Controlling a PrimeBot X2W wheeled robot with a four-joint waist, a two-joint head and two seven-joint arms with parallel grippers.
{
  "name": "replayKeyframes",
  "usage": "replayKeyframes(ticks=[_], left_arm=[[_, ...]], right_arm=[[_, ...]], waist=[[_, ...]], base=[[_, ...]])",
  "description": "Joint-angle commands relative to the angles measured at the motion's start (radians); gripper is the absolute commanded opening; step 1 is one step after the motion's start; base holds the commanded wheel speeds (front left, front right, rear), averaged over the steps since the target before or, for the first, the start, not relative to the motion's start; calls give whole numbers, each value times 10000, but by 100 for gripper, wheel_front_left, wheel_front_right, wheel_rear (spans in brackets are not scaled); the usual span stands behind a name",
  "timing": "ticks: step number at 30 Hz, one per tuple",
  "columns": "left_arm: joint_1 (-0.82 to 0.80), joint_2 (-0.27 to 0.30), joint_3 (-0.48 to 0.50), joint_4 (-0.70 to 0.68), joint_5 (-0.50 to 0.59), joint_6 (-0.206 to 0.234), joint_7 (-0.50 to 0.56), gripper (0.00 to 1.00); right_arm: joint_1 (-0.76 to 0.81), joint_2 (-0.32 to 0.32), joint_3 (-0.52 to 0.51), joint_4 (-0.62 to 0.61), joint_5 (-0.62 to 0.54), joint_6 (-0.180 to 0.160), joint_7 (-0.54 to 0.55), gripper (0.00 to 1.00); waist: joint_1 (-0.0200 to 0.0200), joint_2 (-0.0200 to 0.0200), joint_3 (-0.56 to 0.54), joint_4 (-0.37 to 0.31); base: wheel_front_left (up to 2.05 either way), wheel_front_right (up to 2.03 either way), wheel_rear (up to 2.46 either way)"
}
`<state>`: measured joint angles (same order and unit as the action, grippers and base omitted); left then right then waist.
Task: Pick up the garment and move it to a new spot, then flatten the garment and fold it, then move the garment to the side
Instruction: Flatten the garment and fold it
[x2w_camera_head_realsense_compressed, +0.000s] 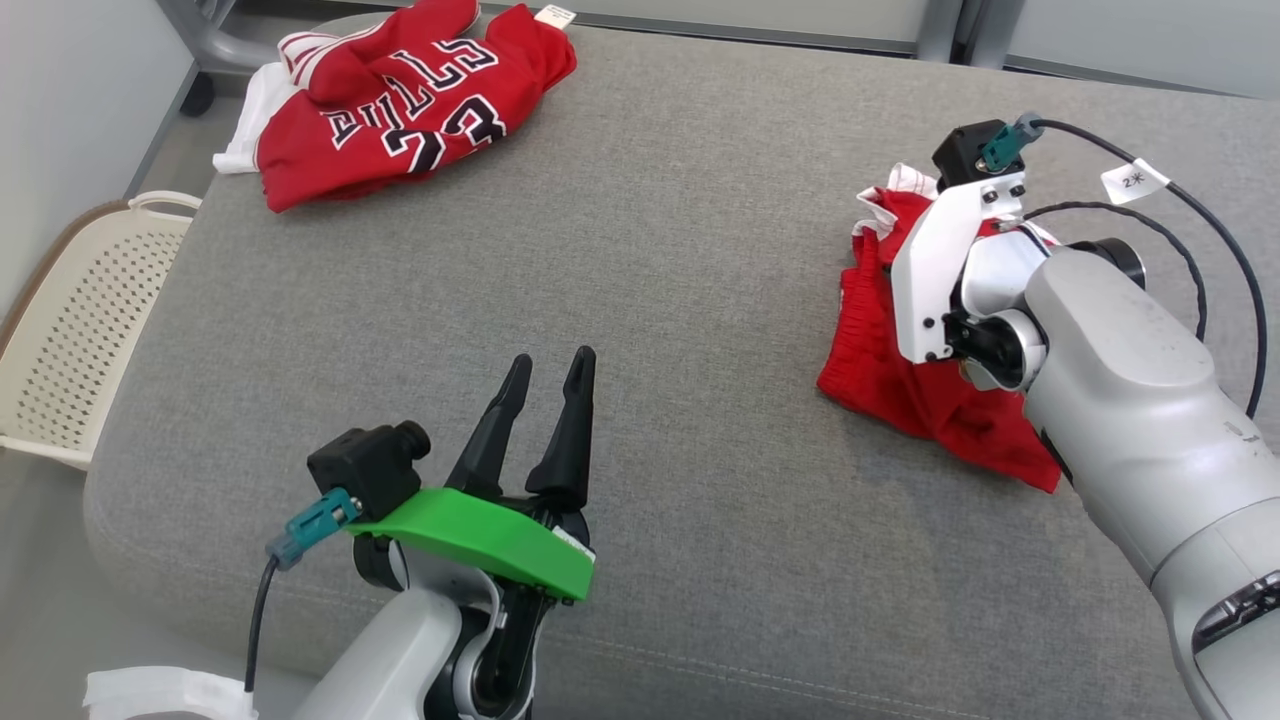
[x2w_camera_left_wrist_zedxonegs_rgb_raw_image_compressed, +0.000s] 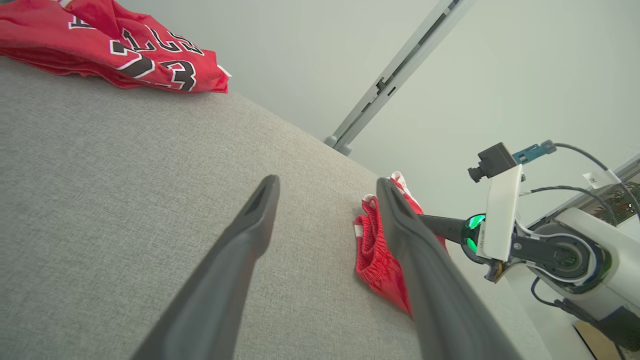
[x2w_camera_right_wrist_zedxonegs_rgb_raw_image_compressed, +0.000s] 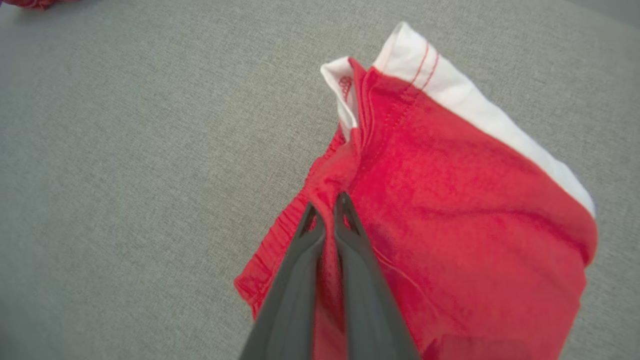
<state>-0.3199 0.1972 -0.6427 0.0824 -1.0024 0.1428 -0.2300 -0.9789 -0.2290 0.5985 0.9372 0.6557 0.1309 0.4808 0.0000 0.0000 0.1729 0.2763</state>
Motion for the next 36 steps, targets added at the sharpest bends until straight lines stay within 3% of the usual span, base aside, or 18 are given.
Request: replayKeyframes(ticks=[1,2,4,5,6,14,26,27,28,31,36], left_arm=[[-159,-77,10,78,-62,-57,-52,100],[-164,-92,7,104,-67,-76,-61,100],[-153,-102,21,165,-91,-101,-76,100],[-138,-100,30,201,-102,-93,-82,100],[-114,-96,29,231,-105,-99,-87,100],[156,34,29,241,-97,-4,-17,100],[532,242,-102,-110,-89,256,151,100],[557,246,-113,-157,-95,265,162,100],[592,254,-130,-196,-93,295,162,100],[711,266,-150,-306,-108,350,176,100],[759,279,-169,-491,-102,415,185,100]], right_arm=[[-106,89,-30,201,-150,-3,-106,0],[-133,134,-3,282,-218,-3,-131,0],[-132,215,47,432,-290,-3,-120,45],[-139,248,62,493,-307,-3,-149,90],[-140,294,95,525,-339,-3,-163,100],[-273,314,204,-128,95,-3,-272,100],[282,-1167,-619,-1389,898,-3,-1164,100],[401,-1313,-735,-1476,939,-3,-1291,88],[555,-1439,-825,-1557,982,-3,-1410,45],[1186,-1624,-1056,-1743,1177,-3,-1673,0],[2340,-1600,-1201,-2140,1490,-3,-2162,0]], waist=[[0,0,26,93],[0,0,18,108],[0,0,-13,109],[0,0,-32,97],[0,0,-64,73],[0,0,-452,-400],[0,0,-859,-1154],[0,0,-862,-1202],[0,0,-860,-1252],[0,0,-838,-1393],[0,0,-612,-1466]], base=[[0,0,0],[0,0,0],[0,0,0],[0,0,0],[0,0,0],[0,0,0],[0,0,0],[0,0,0],[0,0,0],[0,0,0],[0,0,0]])
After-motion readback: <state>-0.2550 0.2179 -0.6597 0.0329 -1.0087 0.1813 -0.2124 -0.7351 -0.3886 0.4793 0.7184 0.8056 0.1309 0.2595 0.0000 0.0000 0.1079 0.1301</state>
